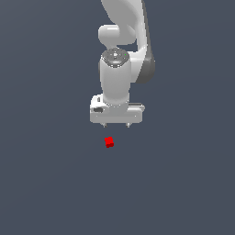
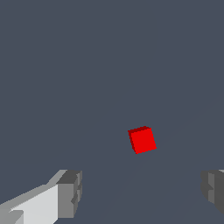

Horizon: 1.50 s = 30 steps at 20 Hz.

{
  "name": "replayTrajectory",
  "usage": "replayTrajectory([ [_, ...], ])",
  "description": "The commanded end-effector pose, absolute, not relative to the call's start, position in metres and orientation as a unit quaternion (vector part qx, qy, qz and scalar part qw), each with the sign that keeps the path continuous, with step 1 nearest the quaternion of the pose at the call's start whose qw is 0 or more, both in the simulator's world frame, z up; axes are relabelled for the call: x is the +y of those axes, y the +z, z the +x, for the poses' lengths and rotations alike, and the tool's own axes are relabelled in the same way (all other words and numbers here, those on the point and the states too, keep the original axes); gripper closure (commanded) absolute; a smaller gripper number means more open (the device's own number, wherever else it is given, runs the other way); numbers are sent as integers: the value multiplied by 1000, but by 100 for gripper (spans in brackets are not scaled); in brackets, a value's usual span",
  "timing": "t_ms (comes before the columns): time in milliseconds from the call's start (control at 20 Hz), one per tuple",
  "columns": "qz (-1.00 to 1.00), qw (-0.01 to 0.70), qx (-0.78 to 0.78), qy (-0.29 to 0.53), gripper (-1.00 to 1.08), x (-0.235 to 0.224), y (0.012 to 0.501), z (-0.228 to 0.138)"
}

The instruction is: Pick up the red cube and move it to a goal position.

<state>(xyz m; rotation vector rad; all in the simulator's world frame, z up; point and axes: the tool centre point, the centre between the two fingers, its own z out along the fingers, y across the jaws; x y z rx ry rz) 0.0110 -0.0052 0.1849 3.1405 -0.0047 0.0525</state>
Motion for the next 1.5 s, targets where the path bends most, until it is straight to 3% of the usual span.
replayTrajectory([
  [0,1000,0,-2,17,-92,-5,185,11],
  [400,1000,0,16,14,-92,-10,163,9],
  [1050,995,-1,100,4,-92,-36,56,5],
  [1450,992,0,127,0,-92,-44,22,6],
])
